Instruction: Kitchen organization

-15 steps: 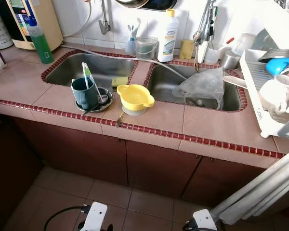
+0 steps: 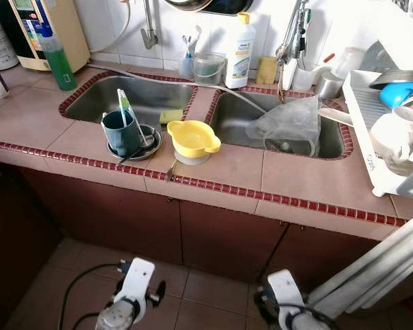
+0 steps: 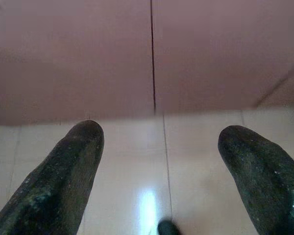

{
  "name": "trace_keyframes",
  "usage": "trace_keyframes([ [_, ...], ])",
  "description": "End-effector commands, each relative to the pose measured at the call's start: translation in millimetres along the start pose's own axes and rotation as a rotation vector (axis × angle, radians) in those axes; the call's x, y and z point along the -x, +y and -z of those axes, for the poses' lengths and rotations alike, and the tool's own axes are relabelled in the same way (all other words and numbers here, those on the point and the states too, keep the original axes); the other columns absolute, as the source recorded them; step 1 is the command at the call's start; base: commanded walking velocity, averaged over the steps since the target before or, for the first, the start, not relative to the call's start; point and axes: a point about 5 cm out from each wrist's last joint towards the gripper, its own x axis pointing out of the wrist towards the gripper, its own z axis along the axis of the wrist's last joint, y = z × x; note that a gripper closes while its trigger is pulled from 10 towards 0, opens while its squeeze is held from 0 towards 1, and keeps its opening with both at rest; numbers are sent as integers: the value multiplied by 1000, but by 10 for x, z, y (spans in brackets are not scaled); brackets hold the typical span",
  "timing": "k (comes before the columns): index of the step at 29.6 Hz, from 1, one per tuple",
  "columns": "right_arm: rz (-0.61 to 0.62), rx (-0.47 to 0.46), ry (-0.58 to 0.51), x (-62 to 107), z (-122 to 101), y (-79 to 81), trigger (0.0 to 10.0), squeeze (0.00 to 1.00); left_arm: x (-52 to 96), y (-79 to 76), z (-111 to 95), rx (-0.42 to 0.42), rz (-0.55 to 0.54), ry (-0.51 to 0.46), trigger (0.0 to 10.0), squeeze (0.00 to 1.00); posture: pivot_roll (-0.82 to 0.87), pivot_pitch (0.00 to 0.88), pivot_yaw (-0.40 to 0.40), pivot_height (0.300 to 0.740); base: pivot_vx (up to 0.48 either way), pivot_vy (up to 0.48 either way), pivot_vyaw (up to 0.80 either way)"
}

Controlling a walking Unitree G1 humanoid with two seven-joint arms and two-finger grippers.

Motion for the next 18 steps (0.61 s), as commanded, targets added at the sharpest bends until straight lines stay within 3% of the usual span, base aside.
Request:
trace_keyframes([
  [1, 1, -25, -99, -46, -182, -10, 10000, 0, -31, 30, -155, 15, -6, -89, 10000, 0, -37, 0, 2, 740, 0, 0, 0],
  [6, -32, -44, -235, -77, -406, 47, 10000, 0, -41, 4, -334, 41, -5, -215, 10000, 0, -33, 0, -1, 740, 0, 0, 0],
  [12, -61, -42, -385, -65, -652, 51, 10000, 0, -2, -45, -507, 7, 17, -345, 10000, 0, -27, 0, -4, 740, 0, 0, 0],
  [18, -126, 13, -541, 16, -921, 85, 10000, 0, 86, -70, -727, 7, 45, -473, 10000, 0, -22, 0, -10, 740, 0, 0, 0],
])
